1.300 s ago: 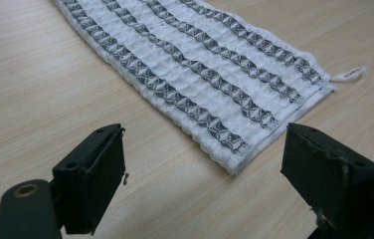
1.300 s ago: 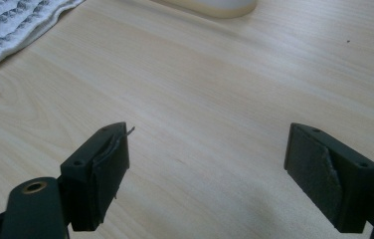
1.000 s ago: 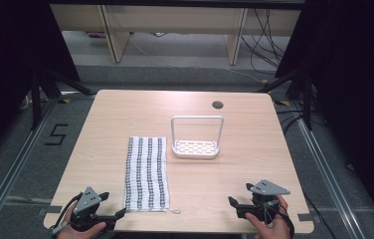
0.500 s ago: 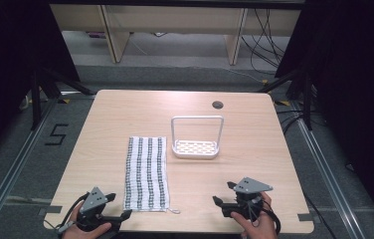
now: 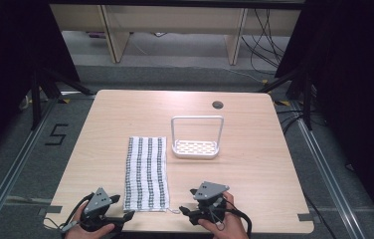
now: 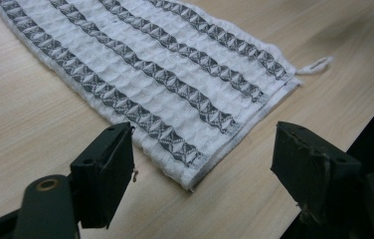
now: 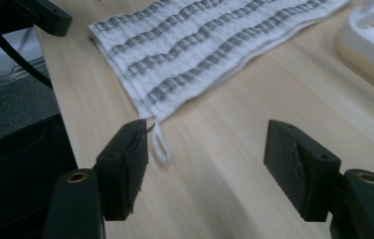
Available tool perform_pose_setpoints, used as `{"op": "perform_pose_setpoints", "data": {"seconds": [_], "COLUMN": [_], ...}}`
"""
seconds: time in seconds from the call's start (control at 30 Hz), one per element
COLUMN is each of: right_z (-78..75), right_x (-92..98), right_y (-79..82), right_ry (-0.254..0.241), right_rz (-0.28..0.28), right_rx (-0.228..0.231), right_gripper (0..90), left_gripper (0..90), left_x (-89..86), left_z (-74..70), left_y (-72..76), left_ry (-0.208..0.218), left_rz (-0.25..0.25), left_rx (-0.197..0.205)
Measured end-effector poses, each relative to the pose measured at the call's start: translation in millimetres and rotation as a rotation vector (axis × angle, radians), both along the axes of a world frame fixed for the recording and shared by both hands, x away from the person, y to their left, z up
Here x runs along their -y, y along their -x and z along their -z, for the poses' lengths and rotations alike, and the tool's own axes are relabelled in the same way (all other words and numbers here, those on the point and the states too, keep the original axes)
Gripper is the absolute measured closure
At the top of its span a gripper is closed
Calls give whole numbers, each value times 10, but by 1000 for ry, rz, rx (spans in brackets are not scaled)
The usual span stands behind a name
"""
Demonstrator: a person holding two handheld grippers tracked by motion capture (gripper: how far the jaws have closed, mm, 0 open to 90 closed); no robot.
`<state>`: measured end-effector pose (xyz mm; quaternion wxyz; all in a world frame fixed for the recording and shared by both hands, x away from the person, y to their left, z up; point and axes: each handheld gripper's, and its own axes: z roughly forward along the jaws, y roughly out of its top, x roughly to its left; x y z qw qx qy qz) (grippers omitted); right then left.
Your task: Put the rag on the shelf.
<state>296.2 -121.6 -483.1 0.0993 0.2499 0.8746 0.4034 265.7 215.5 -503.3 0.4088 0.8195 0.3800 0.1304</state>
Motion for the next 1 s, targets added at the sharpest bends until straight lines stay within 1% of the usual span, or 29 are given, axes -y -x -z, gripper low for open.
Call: {"op": "perform_pose_setpoints", "data": {"seconds": [0.03, 0.07, 0.1, 0.13, 0.17, 0.2, 0.23, 0.27, 0.3, 0.33, 0.37, 0.4, 0.43, 0.47, 0.5, 0.53, 0.57, 0.6, 0.63, 0.67, 0.7, 0.73, 0.77, 0.8, 0.87, 0.9, 0.93, 0.97, 1.0], "right_z": [1, 3, 9, 12, 9, 15, 24, 32, 32, 45, 47, 51, 60, 67, 67, 86, 98, 99, 112, 126, 141, 130, 141, 139, 151, 154, 176, 176, 183], "right_x": [-84, -110, -149, -193, -216, -252, -288, -325, -325, -373, -429, -454, -485, -514, -514, -567, -584, -613, -637, -663, -689, -706, -726, -739, -757, -763, -773, -773, -788], "right_y": [-15, -22, -29, -37, -42, -46, -54, -54, -54, -55, -78, -76, -80, -92, -92, -100, -118, -115, -114, -140, -139, -127, -130, -134, -144, -139, -172, -172, -164], "right_ry": [11, 15, 15, 25, 37, 44, 49, 52, 52, 58, 87, 86, 86, 99, 99, 111, 114, 125, 146, 156, 152, 152, 153, 167, 167, 173, 186, 186, 185], "right_rz": [-22, -31, -34, -45, -51, -55, -62, -57, -57, -50, -72, -64, -67, -73, -73, -72, -86, -78, -68, -100, -108, -104, -108, -118, -112, -94, -111, -111, -96], "right_rx": [6, 9, 13, 12, 10, 9, 8, 1, 1, -2, -9, -16, -20, -13, -13, -21, -8, -27, -38, -6, -5, -39, -34, -46, -55, -65, -37, -37, -64], "right_gripper": [367, 372, 377, 378, 380, 387, 392, 394, 394, 396, 407, 411, 416, 417, 417, 422, 424, 426, 429, 434, 439, 443, 448, 453, 459, 462, 473, 473, 487], "left_gripper": [257, 265, 280, 288, 293, 304, 317, 324, 336, 336, 353, 357, 363, 371, 378, 384, 392, 404, 418, 427, 432, 438, 445, 451, 457, 457, 461, 462, 465], "left_x": [2, 4, 31, 30, 39, 43, 31, 48, 48, 47, 77, 73, 84, 79, 79, 73, 81, 87, 87, 92, 98, 104, 89, 98, 101, 99, 101, 101, 94], "left_z": [10, 3, 19, 15, 20, 23, 14, 20, 20, 9, 6, -8, -13, -25, -25, -32, -26, -18, -18, -25, -25, -24, -34, -22, -21, -16, -1, -1, 11], "left_y": [-2, -2, 3, 0, 5, -1, -7, -13, -13, -19, -16, -23, -26, -26, -26, -37, -40, -43, -43, -38, -36, -33, -42, -49, -47, -56, -65, -65, -79], "left_ry": [-12, -31, -7, -16, -9, -8, -39, -27, -27, -38, -32, -58, -50, -62, -62, -81, -81, -77, -77, -85, -79, -70, -93, -92, -91, -100, -101, -101, -113], "left_rz": [10, 7, -8, -3, -11, -5, 2, -2, -2, 17, 0, 6, 5, 17, 17, 28, 18, 16, 16, 22, 22, 23, 44, 29, 26, 28, 25, 25, 31], "left_rx": [7, 2, 5, 4, -2, -5, -5, -12, -12, -17, -32, -20, -23, -27, -27, -29, -28, -26, -26, -32, -32, -32, -31, -29, -31, -32, -39, -39, -38]}}
